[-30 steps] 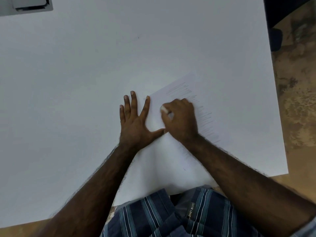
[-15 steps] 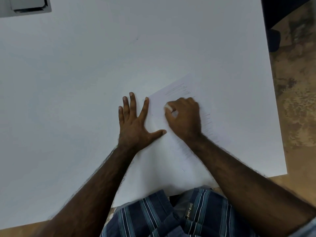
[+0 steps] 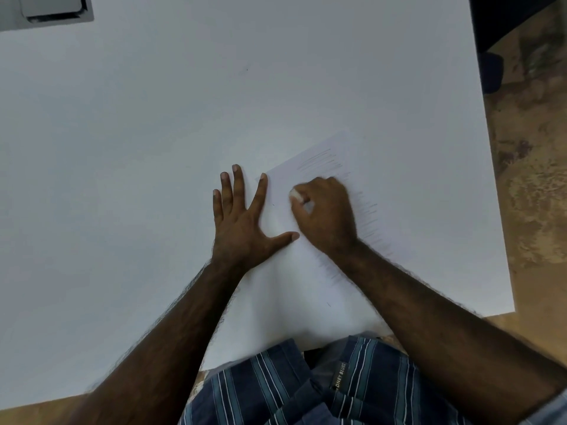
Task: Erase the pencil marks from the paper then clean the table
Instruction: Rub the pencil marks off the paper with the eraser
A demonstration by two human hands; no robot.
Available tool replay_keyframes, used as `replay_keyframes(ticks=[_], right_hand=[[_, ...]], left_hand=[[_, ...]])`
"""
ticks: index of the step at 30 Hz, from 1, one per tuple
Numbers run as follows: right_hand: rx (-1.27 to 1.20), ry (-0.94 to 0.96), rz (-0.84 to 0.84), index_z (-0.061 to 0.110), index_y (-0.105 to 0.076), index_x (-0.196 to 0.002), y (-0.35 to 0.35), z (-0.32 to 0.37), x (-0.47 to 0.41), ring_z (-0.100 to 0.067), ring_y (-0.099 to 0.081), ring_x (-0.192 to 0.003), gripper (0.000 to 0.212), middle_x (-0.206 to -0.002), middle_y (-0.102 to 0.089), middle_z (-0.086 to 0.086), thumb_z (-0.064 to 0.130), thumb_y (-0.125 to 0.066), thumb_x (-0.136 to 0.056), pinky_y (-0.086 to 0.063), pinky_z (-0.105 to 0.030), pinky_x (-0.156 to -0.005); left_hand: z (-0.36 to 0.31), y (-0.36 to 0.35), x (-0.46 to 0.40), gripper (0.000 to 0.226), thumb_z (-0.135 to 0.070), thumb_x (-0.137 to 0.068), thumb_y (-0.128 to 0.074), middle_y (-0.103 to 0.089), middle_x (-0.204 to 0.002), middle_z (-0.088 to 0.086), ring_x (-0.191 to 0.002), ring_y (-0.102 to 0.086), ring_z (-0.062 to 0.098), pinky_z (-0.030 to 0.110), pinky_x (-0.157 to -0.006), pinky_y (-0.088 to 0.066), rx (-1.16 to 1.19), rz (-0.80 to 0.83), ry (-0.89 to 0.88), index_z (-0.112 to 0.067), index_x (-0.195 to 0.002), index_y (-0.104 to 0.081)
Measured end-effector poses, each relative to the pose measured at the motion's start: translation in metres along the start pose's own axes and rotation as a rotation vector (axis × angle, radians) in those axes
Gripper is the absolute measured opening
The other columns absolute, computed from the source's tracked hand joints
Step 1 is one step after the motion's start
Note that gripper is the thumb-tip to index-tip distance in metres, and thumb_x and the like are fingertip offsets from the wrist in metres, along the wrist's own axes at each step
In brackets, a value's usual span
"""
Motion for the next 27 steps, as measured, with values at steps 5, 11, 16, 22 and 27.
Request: replay_keyframes(ticks=[5,11,16,22,27], right_hand=[[0.061,0.005,-0.02,0.021,-0.072,-0.085,0.008,-0.006,-0.002,-0.028,-0.059,-0.08,0.009,-0.081,-0.068,0.001,0.025,-0.069,-0.092,-0.044,-0.041,-0.075],[-0.005,0.059,0.034,0.017,-0.073,-0.089,-0.002,0.007,0.005,-0.026,-0.059,-0.081,0.01,-0.083,-0.068,-0.001,0.024,-0.068,-0.093,-0.047,-0.043,-0.076],[0.063,-0.063,-0.068,0.019,-0.071,-0.084,0.014,-0.012,-0.003,-0.028,-0.059,-0.079,0.01,-0.08,-0.067,0.001,0.024,-0.068,-0.092,-0.046,-0.044,-0.074],[0.019,0.18,0.112,0.018,-0.072,-0.088,-0.005,0.011,0.009,-0.026,-0.058,-0.081,0.008,-0.083,-0.067,0.0,0.024,-0.068,-0.091,-0.046,-0.043,-0.076],[0.087,-0.142,-0.132,0.019,-0.073,-0.083,0.022,-0.02,-0.007,-0.026,-0.058,-0.079,0.008,-0.079,-0.068,0.001,0.024,-0.071,-0.09,-0.042,-0.039,-0.073]], left_hand=[[-0.001,0.0,-0.001,0.124,-0.094,-0.072,-0.054,0.028,-0.168,0.009,-0.153,0.031,0.03,0.055,-0.126,0.009,0.001,0.008,0.005,-0.034,-0.164,0.004],[-0.001,0.0,0.001,0.122,-0.093,-0.073,-0.053,0.028,-0.168,0.009,-0.153,0.03,0.031,0.055,-0.126,0.007,0.002,0.002,-0.001,-0.034,-0.164,0.003],[-0.001,0.0,0.0,0.125,-0.093,-0.071,-0.056,0.028,-0.168,0.009,-0.153,0.03,0.03,0.055,-0.126,0.008,0.003,0.002,0.005,-0.034,-0.164,0.004],[0.0,0.0,0.0,0.121,-0.091,-0.074,-0.054,0.025,-0.169,0.01,-0.154,0.028,0.031,0.057,-0.127,0.004,0.004,-0.022,-0.004,-0.033,-0.165,0.0],[-0.001,0.0,0.0,0.126,-0.094,-0.07,-0.056,0.028,-0.168,0.008,-0.153,0.031,0.03,0.056,-0.126,0.007,0.0,0.002,0.007,-0.035,-0.164,0.003]])
Point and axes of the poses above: each hand's wrist, its own x-axis away from the middle knuckle, its own y-axis out of the back of the hand, z = x × y, the point moved 5 cm from there along -x, towards the middle knuckle
